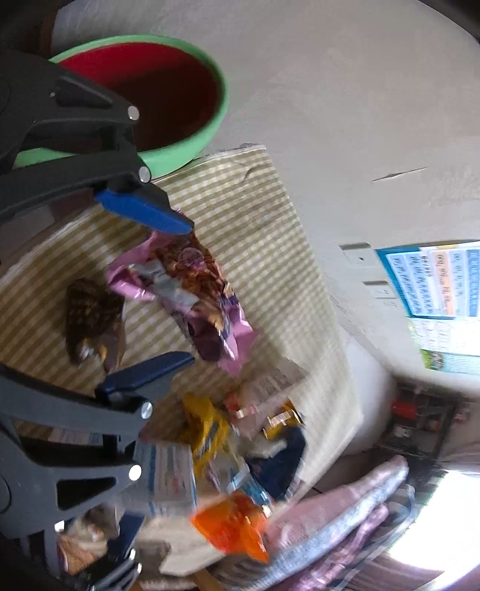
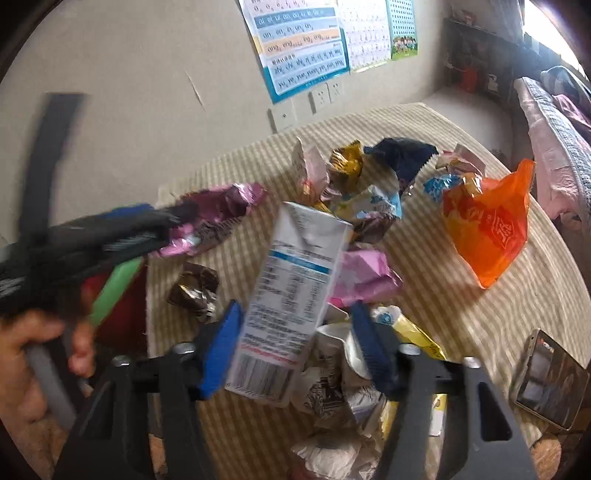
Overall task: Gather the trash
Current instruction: 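Grasp the pink wrapper with the left tool while the right tool grasps the white milk carton, then carry both items over the red bin and open both tools to drop them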
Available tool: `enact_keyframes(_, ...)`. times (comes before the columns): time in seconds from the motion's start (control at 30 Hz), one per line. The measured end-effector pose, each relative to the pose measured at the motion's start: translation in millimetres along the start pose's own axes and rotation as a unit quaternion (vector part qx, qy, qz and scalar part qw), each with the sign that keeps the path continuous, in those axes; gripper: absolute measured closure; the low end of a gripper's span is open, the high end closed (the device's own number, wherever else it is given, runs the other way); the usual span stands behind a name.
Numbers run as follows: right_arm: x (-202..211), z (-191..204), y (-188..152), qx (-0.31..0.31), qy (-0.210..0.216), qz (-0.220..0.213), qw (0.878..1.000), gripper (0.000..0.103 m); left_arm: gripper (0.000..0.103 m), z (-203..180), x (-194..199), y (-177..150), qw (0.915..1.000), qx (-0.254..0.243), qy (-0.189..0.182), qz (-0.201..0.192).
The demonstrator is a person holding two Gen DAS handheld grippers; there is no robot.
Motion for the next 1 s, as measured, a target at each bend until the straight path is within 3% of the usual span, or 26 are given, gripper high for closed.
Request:
enact_keyframes(0.03, 3, 2, 2, -0.005, 0.008, -0.006, 1.0, 0.059, 0.04, 2, -6, 0, 1.0, 0.0, 0.007, 0.005)
enact_keyframes(0.13, 10, 5, 4, -0.015, 0.025, -0.012, 1.0, 0.06, 0.042, 8, -22, -4, 0.9996, 0.009, 0.009, 0.027)
enact_keyframes(0.2, 14, 6, 6, -0.021, 0.033, -0.017, 0.999, 0.061, 0.068, 10, -28, -8, 0.999, 0.013, 0.012, 0.041)
enact_keyframes(0.23, 16, 7, 7, -0.025, 0.036, -0.019, 0.999, 0.061, 0.073, 13, -30, -10, 0.9986, 0.018, 0.013, 0.047)
enact_keyframes(0.47, 31, 10, 21, -0.03, 0.044, -0.047, 0.997, 0.062, 0.077, 22, -21, -11, 0.9982, 0.05, 0.011, 0.03)
enact_keyframes(0.7, 56, 14, 46, -0.026, 0.047, -0.091, 0.994, 0.062, 0.077, 34, 47, 11, 0.9944, 0.094, -0.013, -0.047)
enact_keyframes(0.87, 64, 34, 59, -0.024, 0.067, -0.098, 0.993, 0.062, 0.077, 71, 102, 13, 0.9863, 0.139, -0.009, -0.09)
enact_keyframes(1.0, 57, 68, 69, -0.014, 0.101, -0.089, 0.991, 0.062, 0.077, 117, 125, 10, 0.9794, 0.178, 0.019, -0.093)
Point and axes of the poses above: each gripper's, at about its wrist camera, not at the fingertips, and x roughly against the way its jaws point, z to its left, y to its top, the point moved 10 cm from there along -x, roughly the way its jaws point, and after that the axes turned 13 degrees about -z, right-handed, at the moved point
